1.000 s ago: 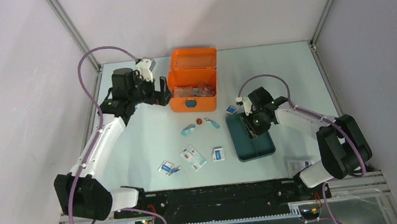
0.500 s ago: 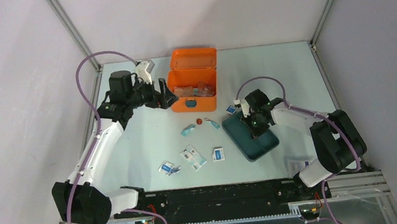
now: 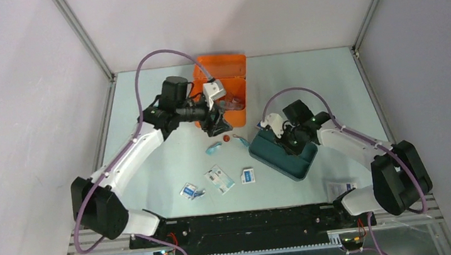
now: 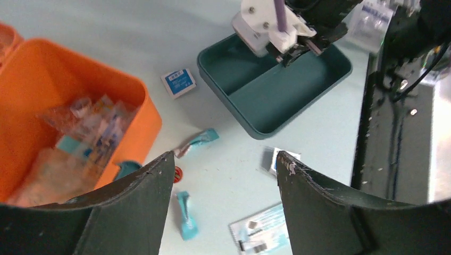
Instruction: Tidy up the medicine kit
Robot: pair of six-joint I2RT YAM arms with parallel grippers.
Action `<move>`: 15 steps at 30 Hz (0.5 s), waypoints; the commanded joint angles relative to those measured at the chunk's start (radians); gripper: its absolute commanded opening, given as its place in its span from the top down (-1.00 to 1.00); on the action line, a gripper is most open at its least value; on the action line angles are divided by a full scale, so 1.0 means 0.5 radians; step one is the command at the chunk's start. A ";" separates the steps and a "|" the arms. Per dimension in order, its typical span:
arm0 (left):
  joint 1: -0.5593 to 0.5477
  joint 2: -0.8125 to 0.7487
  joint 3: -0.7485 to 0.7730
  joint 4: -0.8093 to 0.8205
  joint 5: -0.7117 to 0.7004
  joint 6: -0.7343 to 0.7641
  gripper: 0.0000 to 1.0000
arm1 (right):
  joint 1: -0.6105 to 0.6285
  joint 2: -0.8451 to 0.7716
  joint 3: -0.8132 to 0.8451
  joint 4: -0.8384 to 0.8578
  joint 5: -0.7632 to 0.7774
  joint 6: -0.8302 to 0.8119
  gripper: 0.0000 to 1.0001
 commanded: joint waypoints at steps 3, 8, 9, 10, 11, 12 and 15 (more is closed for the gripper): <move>-0.127 0.110 0.149 -0.051 -0.009 0.627 -0.50 | 0.063 -0.091 -0.086 0.015 -0.056 -0.569 0.91; -0.199 0.108 0.069 -0.056 -0.164 0.846 -0.50 | 0.138 -0.025 -0.109 -0.065 0.023 -0.852 0.90; -0.217 0.105 0.051 -0.056 -0.199 0.874 -0.50 | 0.145 0.007 -0.113 -0.078 0.043 -0.884 0.91; -0.222 0.096 0.019 -0.056 -0.212 0.920 -0.50 | 0.160 0.024 -0.113 -0.107 0.055 -0.937 0.90; -0.230 0.093 -0.001 -0.060 -0.220 0.937 -0.50 | 0.165 0.057 -0.115 -0.126 0.073 -0.971 0.85; -0.234 0.081 -0.033 -0.061 -0.224 0.970 -0.50 | 0.174 0.069 -0.119 -0.140 0.085 -1.019 0.80; -0.240 0.063 -0.097 -0.062 -0.246 1.007 -0.49 | 0.166 0.047 -0.150 -0.088 0.120 -1.023 0.20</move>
